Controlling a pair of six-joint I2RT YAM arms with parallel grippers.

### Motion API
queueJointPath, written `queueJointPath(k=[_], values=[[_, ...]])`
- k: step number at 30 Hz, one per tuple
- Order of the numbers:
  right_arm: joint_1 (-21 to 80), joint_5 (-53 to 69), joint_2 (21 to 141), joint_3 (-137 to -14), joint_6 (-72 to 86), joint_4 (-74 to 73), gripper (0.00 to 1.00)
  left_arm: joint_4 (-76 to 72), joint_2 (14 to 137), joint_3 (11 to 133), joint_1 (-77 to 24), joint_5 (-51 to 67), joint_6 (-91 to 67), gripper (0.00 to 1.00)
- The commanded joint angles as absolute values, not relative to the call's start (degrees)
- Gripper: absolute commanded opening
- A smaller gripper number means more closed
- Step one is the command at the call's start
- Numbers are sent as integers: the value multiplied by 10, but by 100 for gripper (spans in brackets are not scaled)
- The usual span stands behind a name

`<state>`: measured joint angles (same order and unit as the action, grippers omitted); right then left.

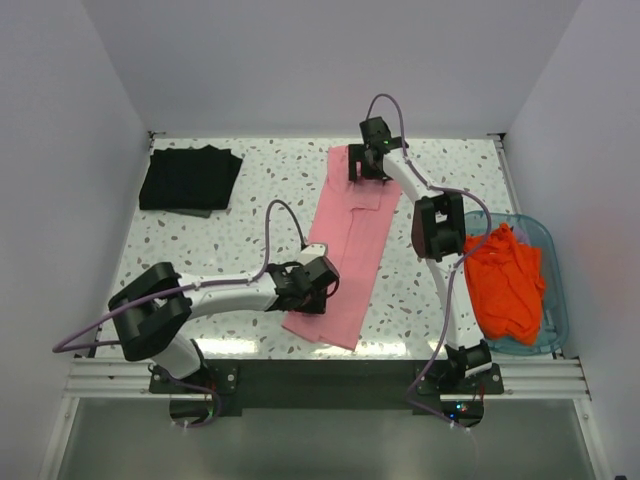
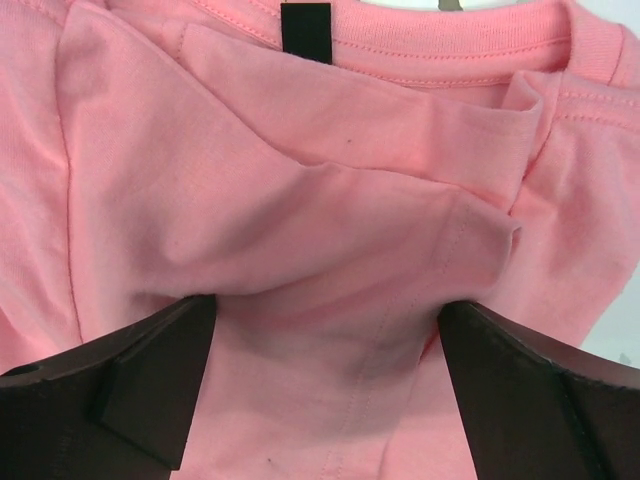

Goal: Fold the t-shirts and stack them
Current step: Fold the tshirt

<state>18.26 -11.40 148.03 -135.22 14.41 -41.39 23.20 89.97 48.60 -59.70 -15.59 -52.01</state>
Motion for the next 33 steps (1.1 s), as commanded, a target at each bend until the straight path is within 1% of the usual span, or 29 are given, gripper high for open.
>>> queueJointPath(k=[1, 5, 8, 9, 11, 12, 13, 14, 15, 16, 19, 23, 28, 33], values=[[179, -132, 1459, -1374, 106, -395, 97, 254, 865, 533, -598, -170, -522, 46], [180, -171, 1397, -1367, 115, -407, 99, 325, 823, 553, -596, -253, -519, 49], [179, -184, 1355, -1342, 150, -426, 99, 365, 788, 526, -589, -292, -549, 46], [180, -183, 1313, -1323, 163, -429, 99, 371, 781, 516, -583, -294, -557, 44], [187, -168, 1262, -1226, 197, -406, 99, 379, 761, 487, -580, -293, -577, 40], [192, -164, 1203, -1185, 206, -396, 98, 381, 754, 478, -580, -293, -584, 40], [199, -162, 1176, -1105, 216, -382, 98, 381, 740, 466, -580, -287, -598, 38], [218, -161, 1146, -1067, 219, -361, 98, 381, 735, 442, -579, -286, -607, 36], [226, -160, 1103, -1031, 226, -351, 98, 378, 727, 430, -580, -283, -613, 36], [246, -148, 1080, -966, 236, -326, 97, 374, 718, 408, -579, -278, -623, 35], [283, -149, 1024, -871, 255, -307, 96, 361, 708, 382, -579, -272, -633, 35], [344, -153, 992, -796, 279, -282, 95, 325, 702, 347, -579, -269, -624, 38], [376, -155, 995, -737, 297, -262, 93, 252, 674, 316, -579, -238, -600, 41], [394, -160, 1049, -755, 296, -264, 90, 229, 650, 297, -579, -231, -593, 41]])
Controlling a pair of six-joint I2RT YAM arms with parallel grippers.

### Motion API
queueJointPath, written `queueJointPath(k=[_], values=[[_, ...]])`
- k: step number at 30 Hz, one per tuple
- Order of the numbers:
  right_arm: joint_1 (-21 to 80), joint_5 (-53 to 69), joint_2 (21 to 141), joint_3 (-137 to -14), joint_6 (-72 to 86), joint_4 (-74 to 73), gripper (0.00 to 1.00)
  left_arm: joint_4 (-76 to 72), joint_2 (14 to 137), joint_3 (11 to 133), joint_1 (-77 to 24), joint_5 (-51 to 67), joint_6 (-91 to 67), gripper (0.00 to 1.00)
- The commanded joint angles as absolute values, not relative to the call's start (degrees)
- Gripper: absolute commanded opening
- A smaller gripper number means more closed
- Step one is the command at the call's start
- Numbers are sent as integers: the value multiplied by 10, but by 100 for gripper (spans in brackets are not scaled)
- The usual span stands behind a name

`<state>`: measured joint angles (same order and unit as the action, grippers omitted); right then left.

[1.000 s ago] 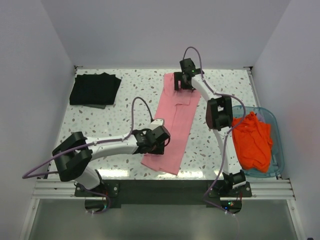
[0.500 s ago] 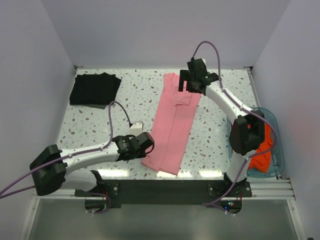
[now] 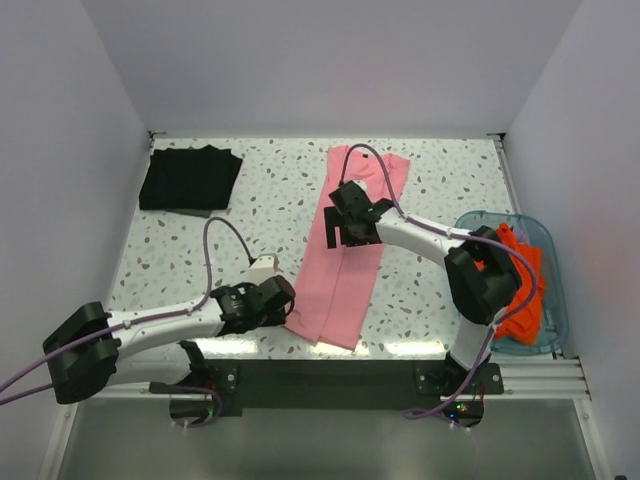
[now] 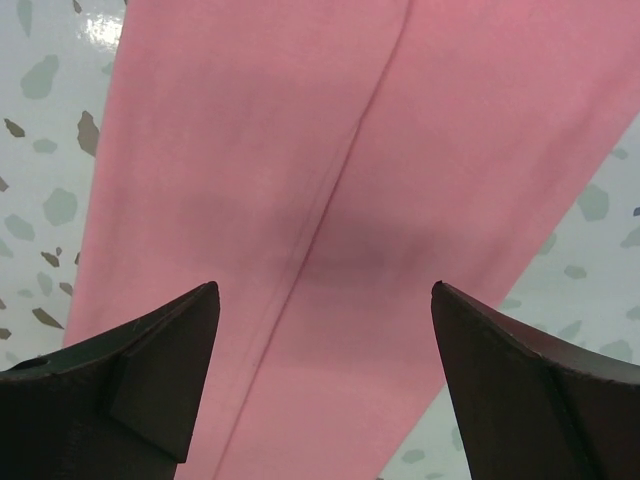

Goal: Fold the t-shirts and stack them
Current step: Fold the tshirt

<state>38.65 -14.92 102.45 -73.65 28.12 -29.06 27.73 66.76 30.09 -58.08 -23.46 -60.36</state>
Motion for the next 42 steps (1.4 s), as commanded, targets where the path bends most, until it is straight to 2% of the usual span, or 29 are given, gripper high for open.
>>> queueJointPath(k=[1, 15, 26, 31, 38, 42], values=[[396, -163, 1056, -765, 296, -267, 89, 229, 643, 296, -579, -232, -591, 41], [396, -171, 1150, -819, 294, -273, 89, 191, 658, 271, -580, -190, -577, 36], [396, -163, 1175, -824, 296, -269, 89, 209, 652, 251, -582, -167, -612, 16], [396, -159, 1184, -826, 297, -273, 89, 256, 624, 249, -584, -169, -656, 0], [396, -154, 1183, -821, 292, -267, 90, 277, 588, 232, -589, -158, -699, 1], [396, -149, 1150, -816, 285, -273, 92, 285, 582, 236, -589, -170, -689, 12]])
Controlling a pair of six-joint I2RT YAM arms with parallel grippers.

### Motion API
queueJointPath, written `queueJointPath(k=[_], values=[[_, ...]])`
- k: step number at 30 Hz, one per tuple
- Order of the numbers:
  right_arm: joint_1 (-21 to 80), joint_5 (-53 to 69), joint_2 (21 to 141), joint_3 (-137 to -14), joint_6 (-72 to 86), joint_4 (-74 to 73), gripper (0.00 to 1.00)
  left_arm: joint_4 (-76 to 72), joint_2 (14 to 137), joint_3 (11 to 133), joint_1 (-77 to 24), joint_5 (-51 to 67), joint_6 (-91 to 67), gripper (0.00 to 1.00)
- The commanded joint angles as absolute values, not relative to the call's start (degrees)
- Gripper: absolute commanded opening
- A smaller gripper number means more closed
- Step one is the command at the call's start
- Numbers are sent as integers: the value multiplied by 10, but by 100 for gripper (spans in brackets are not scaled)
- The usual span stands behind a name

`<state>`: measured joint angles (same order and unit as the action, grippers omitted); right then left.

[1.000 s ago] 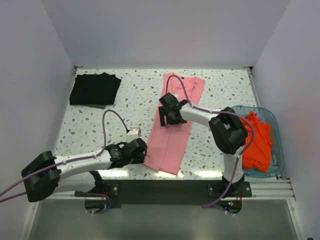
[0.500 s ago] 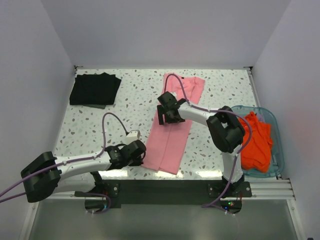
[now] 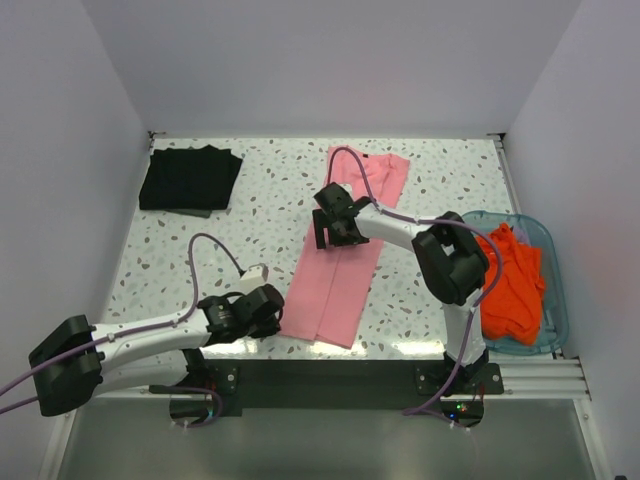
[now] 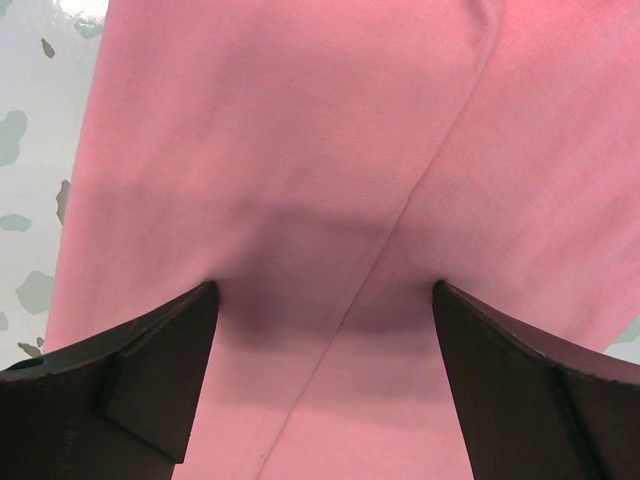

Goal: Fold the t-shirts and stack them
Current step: Fold the tshirt

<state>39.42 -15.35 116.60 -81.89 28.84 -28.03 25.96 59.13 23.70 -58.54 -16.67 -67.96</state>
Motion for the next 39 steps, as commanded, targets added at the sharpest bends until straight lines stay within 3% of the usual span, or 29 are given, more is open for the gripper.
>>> queueJointPath(k=[1, 5, 10, 17, 25, 34, 39], values=[[396, -148, 1121, -812, 286, -275, 93, 284, 581, 239, -589, -171, -685, 12], [396, -136, 1035, -781, 301, -292, 94, 274, 582, 246, -588, -175, -667, 13], [428, -124, 912, -654, 363, -307, 93, 277, 584, 256, -589, -184, -650, 15], [554, -102, 767, -478, 511, -352, 86, 276, 555, 268, -588, -191, -600, 42], [627, -99, 705, -389, 665, -339, 79, 248, 548, 256, -589, -172, -576, 45], [664, -107, 703, -333, 798, -277, 68, 216, 554, 229, -589, -165, -558, 47], [689, -110, 714, -310, 866, -245, 66, 207, 563, 209, -588, -172, -561, 48]])
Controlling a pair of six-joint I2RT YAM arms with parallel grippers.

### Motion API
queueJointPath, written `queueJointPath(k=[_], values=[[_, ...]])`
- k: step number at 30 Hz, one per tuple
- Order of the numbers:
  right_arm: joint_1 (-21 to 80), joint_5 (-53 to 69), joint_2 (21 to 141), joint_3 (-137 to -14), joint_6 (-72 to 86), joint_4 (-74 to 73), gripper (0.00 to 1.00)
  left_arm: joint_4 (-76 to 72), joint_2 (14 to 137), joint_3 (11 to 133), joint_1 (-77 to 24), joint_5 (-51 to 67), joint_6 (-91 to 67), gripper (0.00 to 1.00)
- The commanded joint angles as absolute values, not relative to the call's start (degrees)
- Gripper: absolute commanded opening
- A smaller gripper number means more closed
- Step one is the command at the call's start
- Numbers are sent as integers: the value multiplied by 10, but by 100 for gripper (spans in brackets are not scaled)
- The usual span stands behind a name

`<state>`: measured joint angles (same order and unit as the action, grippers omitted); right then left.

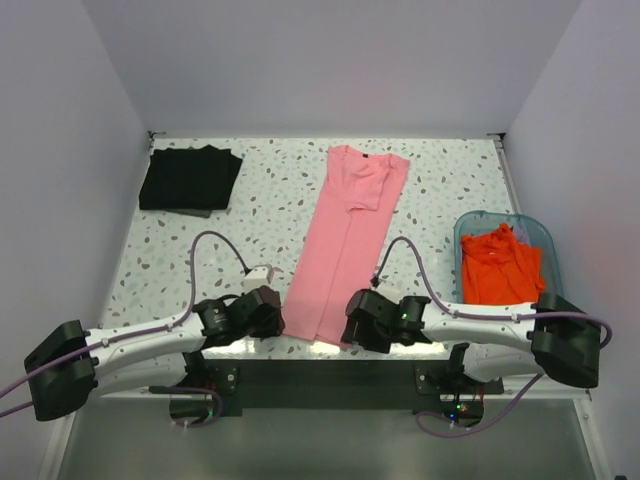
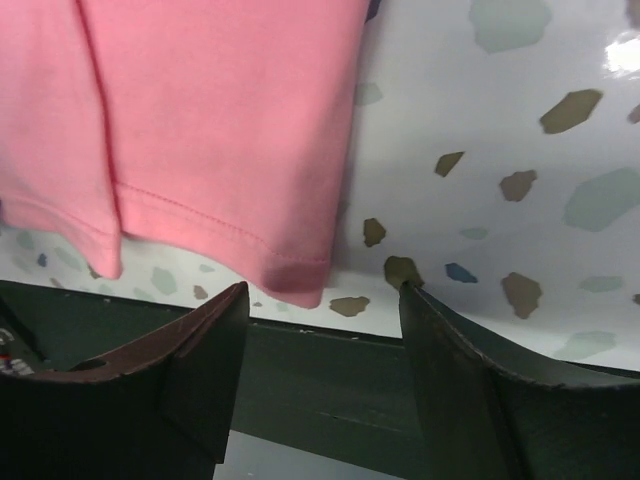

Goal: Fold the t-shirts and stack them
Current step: Fold the tshirt

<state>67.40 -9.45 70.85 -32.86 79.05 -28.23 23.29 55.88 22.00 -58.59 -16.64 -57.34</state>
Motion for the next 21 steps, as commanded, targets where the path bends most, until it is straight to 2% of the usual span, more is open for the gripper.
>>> queueJointPath(k=[1, 5, 10, 21], values=[[694, -111, 720, -308, 874, -231, 64, 206, 563, 207, -588, -174, -561, 48], [721, -113, 749, -295, 918, -214, 63, 192, 566, 194, -588, -177, -558, 48], [729, -132, 742, -256, 953, -214, 54, 171, 564, 178, -589, -159, -554, 48], [730, -182, 667, -233, 975, -281, 55, 201, 559, 153, -591, -147, -584, 41]])
